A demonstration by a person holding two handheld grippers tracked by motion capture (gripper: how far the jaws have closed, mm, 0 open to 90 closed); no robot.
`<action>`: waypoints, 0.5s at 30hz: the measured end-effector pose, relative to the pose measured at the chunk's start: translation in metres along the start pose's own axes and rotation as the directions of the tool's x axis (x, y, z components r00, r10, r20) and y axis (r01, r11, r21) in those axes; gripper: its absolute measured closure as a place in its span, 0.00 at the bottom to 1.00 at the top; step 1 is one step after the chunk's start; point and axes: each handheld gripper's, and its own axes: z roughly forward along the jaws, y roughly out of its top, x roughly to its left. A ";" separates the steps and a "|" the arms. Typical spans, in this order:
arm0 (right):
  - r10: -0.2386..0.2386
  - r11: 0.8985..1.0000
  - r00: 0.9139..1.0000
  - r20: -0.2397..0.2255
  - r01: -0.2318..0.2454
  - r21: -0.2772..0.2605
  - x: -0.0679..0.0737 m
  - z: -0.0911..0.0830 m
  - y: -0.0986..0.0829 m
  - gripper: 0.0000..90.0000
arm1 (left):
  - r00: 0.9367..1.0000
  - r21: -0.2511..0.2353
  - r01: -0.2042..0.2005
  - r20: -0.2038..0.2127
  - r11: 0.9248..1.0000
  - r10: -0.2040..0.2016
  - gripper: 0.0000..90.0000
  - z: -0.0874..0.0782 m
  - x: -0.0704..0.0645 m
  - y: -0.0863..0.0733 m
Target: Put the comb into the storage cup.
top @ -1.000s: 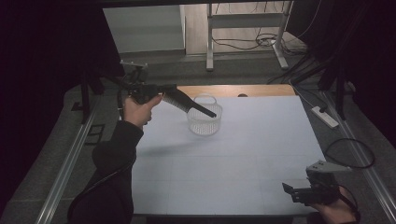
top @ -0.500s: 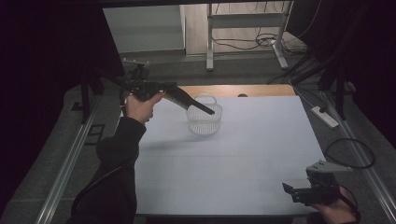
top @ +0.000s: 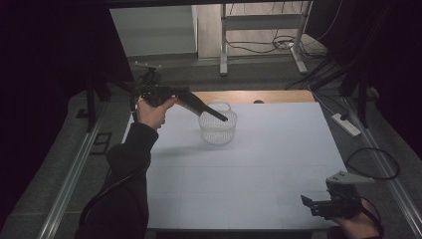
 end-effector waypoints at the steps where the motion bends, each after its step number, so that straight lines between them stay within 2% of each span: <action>1: 0.000 1.000 1.000 0.000 0.000 0.000 0.000 0.000 0.000 0.02 | 1.000 0.001 0.001 -0.001 1.000 -0.001 0.93 0.001 0.000 0.000; 15: -0.003 1.000 1.000 -0.007 0.003 0.003 0.000 0.000 0.000 0.02 | 1.000 0.021 0.011 -0.010 1.000 -0.011 0.93 0.018 0.004 0.002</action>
